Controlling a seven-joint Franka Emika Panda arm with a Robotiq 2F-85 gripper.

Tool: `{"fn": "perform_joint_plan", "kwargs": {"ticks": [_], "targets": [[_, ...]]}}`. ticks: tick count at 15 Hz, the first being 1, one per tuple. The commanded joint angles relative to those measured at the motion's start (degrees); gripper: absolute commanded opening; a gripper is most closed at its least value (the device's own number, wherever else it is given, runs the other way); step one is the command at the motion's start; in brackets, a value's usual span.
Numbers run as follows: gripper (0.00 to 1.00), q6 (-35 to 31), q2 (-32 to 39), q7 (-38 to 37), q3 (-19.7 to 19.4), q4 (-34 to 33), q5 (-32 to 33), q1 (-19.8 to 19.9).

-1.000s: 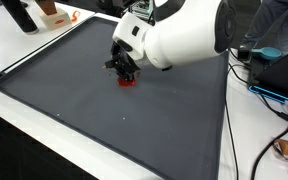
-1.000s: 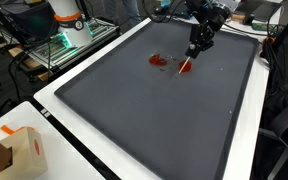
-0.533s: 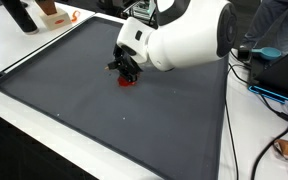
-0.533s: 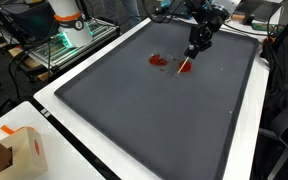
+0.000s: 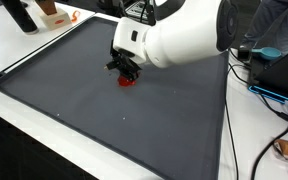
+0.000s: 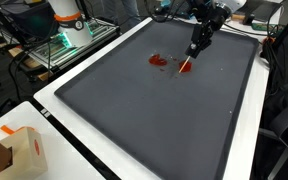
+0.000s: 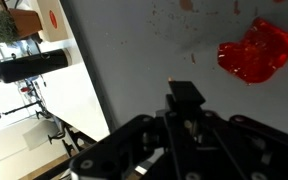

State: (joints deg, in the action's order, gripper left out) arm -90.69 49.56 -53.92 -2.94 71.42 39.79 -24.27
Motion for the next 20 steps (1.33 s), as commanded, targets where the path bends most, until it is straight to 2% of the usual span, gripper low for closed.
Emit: {"fn": "perform_joint_plan", "kwargs": {"ticks": [1,6,13,20], "targets": [[0.03,-1.3,-2.4,5.3,1.6,1.2,-1.3,2.0],[0.03,-3.1,-5.9,11.3,2.5,2.1,-5.3,4.9],[0.03,-8.0,-12.6,21.6,3.0,4.1,-19.2,10.1],[0.03,-10.8,-20.1,31.4,4.0,9.2,-32.8,14.7]]}}
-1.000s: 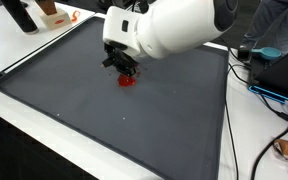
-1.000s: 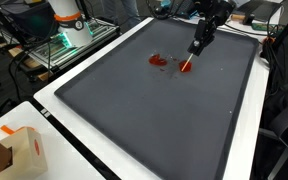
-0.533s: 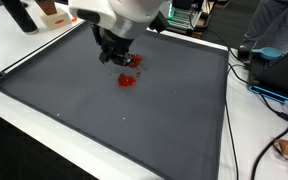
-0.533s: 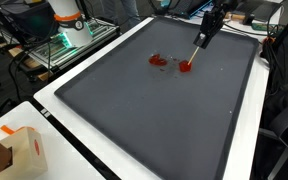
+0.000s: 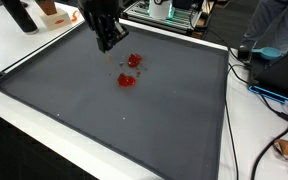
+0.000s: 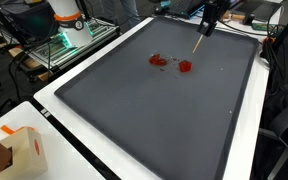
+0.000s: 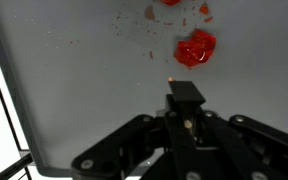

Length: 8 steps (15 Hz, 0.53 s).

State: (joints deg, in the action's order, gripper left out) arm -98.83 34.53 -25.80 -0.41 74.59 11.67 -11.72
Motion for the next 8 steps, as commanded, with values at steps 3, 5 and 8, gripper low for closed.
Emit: {"fn": "perform_joint_plan", "kwargs": {"ticks": [3,5,8], "targets": [[0.03,-4.0,-8.3,5.8,1.8,9.0,-8.3,3.0],[0.03,-5.0,-10.3,7.4,2.0,11.0,-10.1,3.4],[0.03,-6.4,-12.7,9.0,2.2,13.6,-11.8,3.7]]}}
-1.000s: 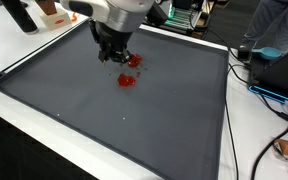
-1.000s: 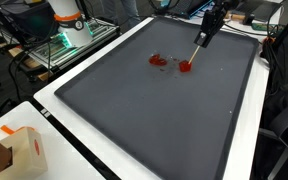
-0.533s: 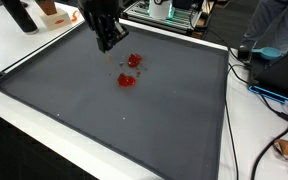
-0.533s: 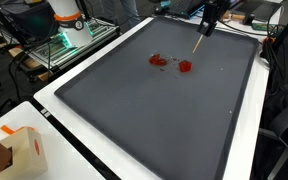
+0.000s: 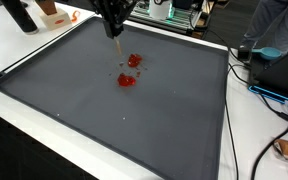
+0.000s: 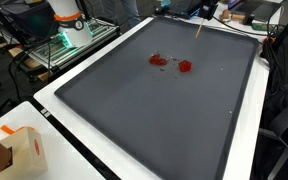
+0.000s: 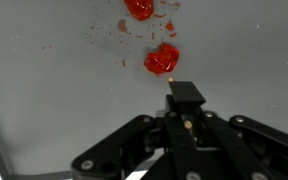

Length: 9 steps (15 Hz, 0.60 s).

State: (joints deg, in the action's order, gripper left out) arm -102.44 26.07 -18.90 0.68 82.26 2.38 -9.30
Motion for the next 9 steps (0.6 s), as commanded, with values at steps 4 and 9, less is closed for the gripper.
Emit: {"fn": "perform_joint_plan", "kwargs": {"ticks": [4,9], "targets": [[0.03,-5.1,-6.6,2.5,1.2,9.1,-2.9,1.2],[0.13,-3.6,-4.8,1.2,0.9,6.3,-1.3,0.6]]}}
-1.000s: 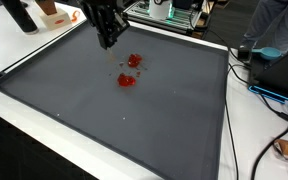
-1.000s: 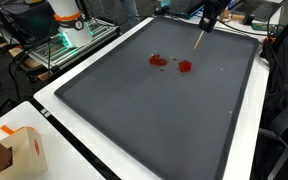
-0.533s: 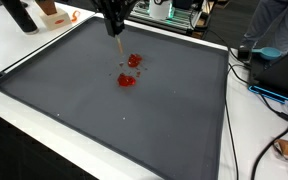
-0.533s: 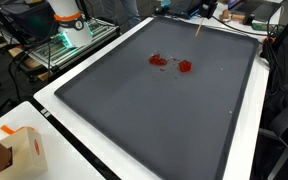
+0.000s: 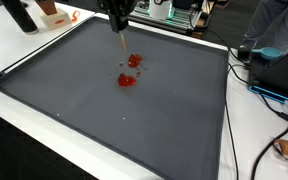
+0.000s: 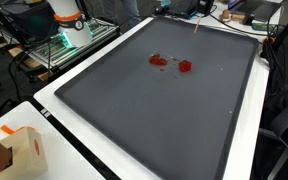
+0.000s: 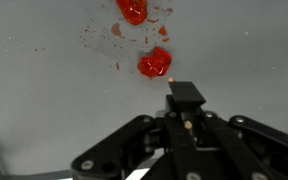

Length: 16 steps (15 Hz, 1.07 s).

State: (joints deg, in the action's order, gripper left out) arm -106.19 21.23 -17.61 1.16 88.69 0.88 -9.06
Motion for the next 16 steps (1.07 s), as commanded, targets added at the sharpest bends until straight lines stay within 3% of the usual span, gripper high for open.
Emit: {"fn": "perform_joint_plan", "kwargs": {"ticks": [1,5,6,16], "targets": [[0.13,0.1,0.0,-0.1,0.4,0.0,0.2,0.4],[0.13,0.0,0.0,-0.1,0.4,0.0,0.2,0.4],[0.03,0.0,0.0,-0.1,0.4,0.1,0.2,0.4],[0.03,-4.8,1.9,2.7,1.3,3.7,-1.3,0.8]]}}
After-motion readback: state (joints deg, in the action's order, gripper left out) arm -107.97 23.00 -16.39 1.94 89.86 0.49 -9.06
